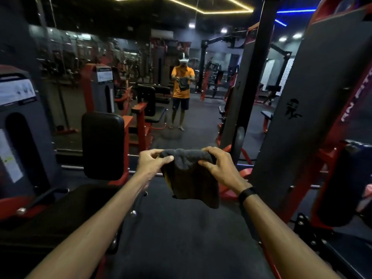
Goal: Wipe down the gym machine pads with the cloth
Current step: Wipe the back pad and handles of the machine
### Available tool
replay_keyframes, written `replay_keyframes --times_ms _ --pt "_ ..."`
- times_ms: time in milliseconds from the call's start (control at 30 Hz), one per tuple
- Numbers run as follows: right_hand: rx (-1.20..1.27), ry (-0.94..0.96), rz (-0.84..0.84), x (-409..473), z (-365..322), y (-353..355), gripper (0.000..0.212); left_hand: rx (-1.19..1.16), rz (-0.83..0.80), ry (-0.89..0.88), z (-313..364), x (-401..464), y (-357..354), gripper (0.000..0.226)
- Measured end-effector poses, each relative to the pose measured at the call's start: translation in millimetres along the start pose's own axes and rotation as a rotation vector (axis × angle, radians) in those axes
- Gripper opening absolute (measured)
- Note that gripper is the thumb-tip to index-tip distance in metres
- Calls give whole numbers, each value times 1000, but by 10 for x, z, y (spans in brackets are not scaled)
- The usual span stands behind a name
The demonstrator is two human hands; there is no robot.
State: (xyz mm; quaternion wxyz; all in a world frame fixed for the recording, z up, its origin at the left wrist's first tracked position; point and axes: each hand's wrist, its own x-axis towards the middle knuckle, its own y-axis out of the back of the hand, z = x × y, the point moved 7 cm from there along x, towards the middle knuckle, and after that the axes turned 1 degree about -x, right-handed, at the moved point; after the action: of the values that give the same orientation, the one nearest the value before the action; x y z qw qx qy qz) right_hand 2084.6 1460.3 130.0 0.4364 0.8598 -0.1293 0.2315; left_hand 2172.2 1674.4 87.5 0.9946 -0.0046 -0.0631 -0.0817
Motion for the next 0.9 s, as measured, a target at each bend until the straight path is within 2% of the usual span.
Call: replay_keyframes --times_ms 167,367,467,733,900 --pt "7 4 41 171 177 -74 27 77 117 -31 -48 206 -35 20" --pt "-13 -31 -19 498 273 -388 28 160 294 -13 -164 402 188 11" --pt "-26 -42 -70 724 247 -618 28 221 354 -6 -219 554 391 14" --pt "155 -29 -152 1608 106 -1217 26 122 491 21 -201 1262 1012 20" --pt "412 -52 -149 2212 16 -1475 34 49 499 24 -110 1793 1381 24"
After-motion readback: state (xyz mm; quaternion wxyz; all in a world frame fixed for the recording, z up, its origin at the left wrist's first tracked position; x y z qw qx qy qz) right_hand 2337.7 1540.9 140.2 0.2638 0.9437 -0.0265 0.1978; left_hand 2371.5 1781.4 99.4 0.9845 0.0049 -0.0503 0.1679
